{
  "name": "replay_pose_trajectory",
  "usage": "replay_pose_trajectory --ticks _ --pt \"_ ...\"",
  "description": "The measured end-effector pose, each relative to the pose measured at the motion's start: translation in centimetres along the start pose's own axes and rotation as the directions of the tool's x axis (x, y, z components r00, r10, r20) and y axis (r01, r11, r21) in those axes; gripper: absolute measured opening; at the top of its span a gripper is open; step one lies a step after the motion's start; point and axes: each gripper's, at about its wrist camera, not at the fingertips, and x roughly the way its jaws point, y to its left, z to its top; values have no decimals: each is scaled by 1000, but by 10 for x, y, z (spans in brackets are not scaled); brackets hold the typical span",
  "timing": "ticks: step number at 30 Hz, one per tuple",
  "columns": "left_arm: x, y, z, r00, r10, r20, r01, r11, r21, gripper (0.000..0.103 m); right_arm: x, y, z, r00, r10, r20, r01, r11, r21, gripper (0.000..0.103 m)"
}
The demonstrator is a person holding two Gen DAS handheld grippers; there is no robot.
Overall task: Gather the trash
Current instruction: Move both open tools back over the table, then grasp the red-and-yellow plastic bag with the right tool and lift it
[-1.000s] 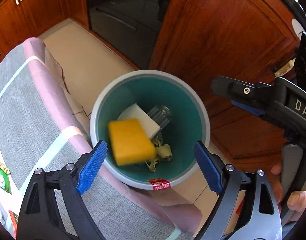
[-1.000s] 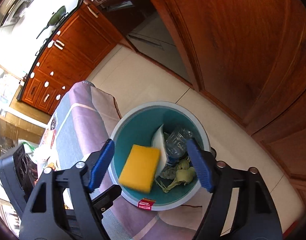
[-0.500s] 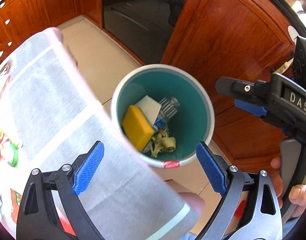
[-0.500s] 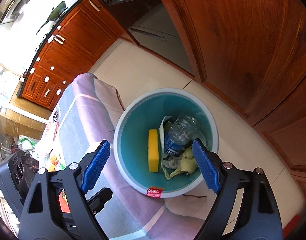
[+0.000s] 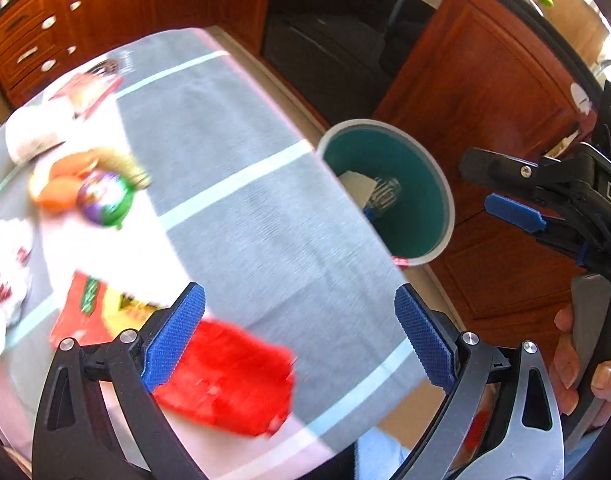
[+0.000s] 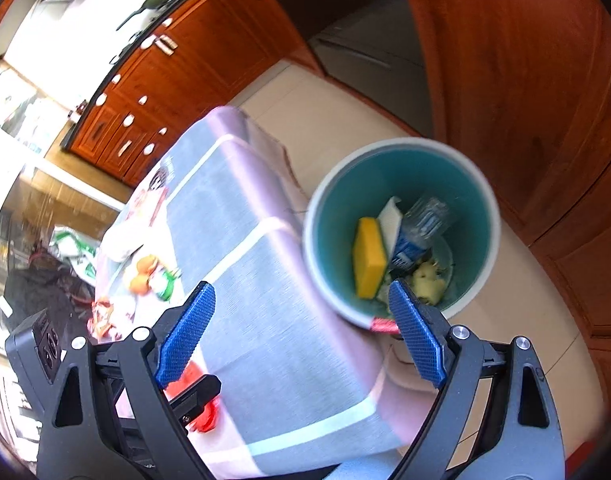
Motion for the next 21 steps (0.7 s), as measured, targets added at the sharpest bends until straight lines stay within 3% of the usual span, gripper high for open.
replay_pose_trajectory --ticks 14,21 --pt "-62 91 -72 995 -37 92 52 984 -172 99 23 88 -58 994 -12 -111 -6 988 -157 87" --pt "-79 139 -101 993 11 120 18 971 -238 99 57 125 -84 980 -42 -197 -6 971 -239 87"
